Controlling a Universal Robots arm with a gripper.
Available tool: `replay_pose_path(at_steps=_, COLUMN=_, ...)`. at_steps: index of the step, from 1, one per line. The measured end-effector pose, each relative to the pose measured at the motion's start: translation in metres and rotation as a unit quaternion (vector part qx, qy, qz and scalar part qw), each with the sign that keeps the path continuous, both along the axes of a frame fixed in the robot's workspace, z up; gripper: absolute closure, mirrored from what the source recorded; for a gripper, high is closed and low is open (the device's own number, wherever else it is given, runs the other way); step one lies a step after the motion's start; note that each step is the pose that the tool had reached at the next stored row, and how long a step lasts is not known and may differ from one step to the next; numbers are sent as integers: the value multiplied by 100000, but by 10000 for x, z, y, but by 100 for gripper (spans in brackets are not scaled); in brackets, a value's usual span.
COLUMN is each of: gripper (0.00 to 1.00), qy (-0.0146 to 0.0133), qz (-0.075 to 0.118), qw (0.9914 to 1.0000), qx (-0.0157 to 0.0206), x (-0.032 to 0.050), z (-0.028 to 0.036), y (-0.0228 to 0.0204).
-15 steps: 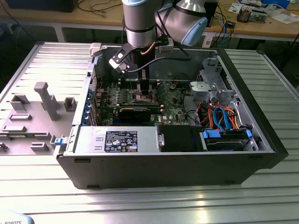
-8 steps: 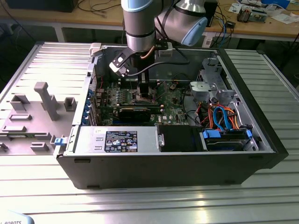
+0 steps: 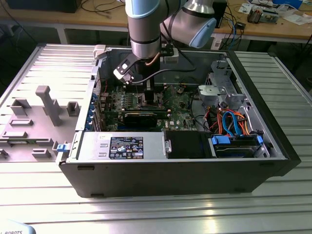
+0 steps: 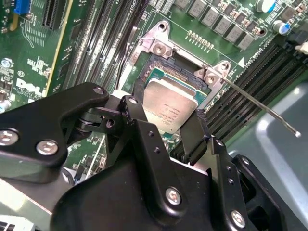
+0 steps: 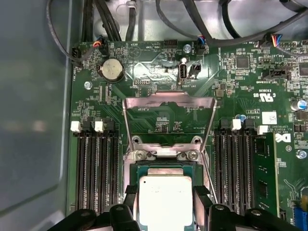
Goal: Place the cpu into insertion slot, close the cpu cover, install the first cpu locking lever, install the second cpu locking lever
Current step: 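Place the cpu into insertion slot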
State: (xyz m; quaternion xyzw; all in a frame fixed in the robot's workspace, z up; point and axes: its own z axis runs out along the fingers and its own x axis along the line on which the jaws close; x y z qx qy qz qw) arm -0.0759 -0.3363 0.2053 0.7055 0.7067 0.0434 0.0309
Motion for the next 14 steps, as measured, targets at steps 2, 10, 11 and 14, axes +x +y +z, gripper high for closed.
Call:
replay_pose_path(at_steps=2, gripper=46, qy=8, qz=-2, qw=100000, qx=-14, x=0, z=-20, y=-11)
replay_pose_path(at_steps=10, gripper=46, qy=35, qz=335, qw=99999, qx=-44, x=-2, z=-88, y=-24)
replay_pose_path(at_steps=11, gripper=46, qy=33, qz=326, qw=99999, qx=-34, x=-3, z=-96, y=-24)
replay_pose_path(at_steps=14, gripper=46, qy=31, qz=323, qw=99999, qx=-20, x=-3, z=-103, y=-23)
